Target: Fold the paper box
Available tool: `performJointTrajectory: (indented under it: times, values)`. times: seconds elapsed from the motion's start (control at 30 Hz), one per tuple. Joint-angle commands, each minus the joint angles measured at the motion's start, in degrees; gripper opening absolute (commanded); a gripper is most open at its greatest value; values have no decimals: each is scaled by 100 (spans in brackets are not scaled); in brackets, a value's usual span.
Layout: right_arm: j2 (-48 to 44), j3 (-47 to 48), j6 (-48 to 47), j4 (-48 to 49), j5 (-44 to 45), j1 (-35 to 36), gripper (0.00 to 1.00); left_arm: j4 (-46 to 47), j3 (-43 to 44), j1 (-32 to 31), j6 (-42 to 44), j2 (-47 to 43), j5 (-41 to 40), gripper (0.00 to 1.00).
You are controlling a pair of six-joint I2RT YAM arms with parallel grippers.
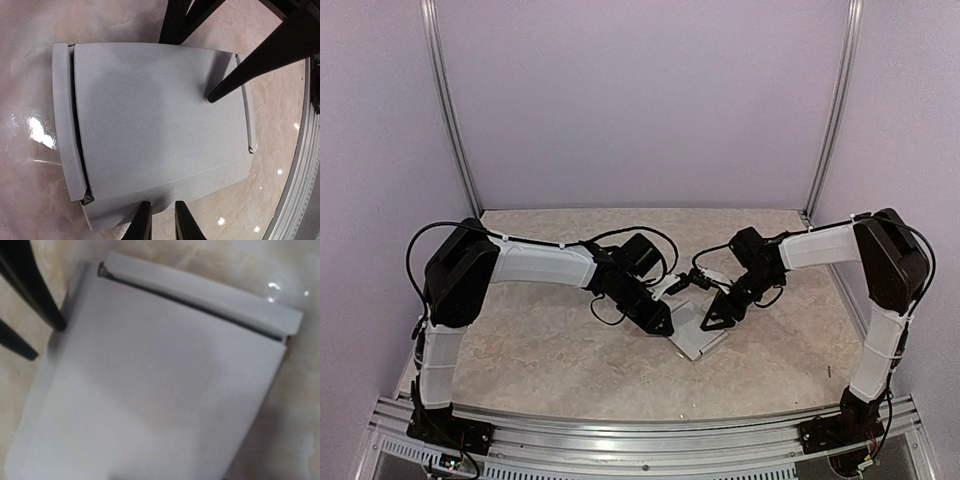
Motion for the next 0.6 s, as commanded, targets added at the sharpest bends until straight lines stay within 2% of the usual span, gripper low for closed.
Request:
performJointTrajectory:
  times: [0.0, 0.4, 0.57]
  values:
    - [356, -80, -101, -186, 448, -16, 46, -56, -279, -39, 7, -163, -52, 17]
    - [404, -51, -106, -212, 449, -17, 46, -33, -283, -61, 0, -205, -29, 17]
    - [483, -36, -88, -239, 378, -8, 46, 1, -85, -57, 8, 54, -45, 17]
